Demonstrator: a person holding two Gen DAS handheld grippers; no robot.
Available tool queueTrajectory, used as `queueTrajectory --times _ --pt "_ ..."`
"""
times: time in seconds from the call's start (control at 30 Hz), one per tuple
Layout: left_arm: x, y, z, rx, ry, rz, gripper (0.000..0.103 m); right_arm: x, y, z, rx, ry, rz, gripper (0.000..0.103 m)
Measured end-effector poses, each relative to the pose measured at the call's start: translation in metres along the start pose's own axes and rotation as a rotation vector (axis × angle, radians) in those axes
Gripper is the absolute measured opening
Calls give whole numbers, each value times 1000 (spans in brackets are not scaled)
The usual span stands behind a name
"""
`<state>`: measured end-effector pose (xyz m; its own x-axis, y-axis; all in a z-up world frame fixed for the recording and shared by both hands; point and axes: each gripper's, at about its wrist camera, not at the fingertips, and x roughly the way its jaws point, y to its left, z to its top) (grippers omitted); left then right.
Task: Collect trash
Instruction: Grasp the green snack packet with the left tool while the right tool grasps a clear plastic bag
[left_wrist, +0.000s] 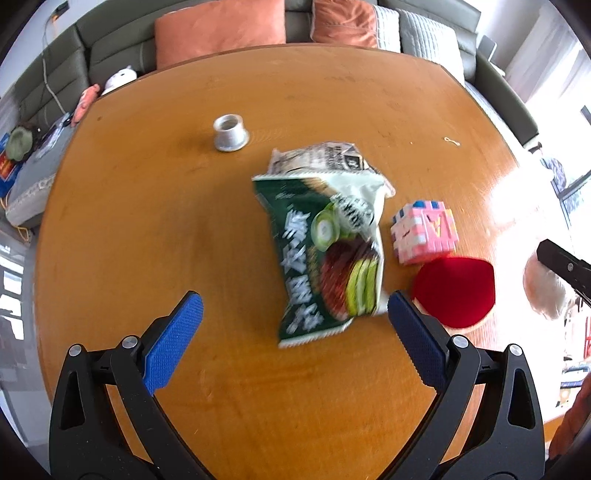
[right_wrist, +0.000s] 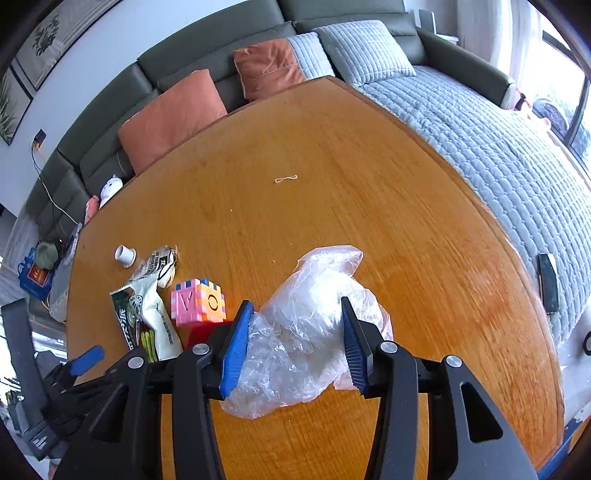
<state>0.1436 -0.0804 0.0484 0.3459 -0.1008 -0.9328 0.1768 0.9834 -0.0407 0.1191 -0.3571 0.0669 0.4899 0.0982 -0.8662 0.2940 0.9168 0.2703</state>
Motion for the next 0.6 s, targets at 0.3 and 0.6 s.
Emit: queueTrajectory --times 0.3,0.6 --pt "38 -15 16 30 26 14 97 10 12 3 -1 32 2 48" --pt "32 -5 12 26 -14 -48 63 -3 25 0 -29 6 -12 48"
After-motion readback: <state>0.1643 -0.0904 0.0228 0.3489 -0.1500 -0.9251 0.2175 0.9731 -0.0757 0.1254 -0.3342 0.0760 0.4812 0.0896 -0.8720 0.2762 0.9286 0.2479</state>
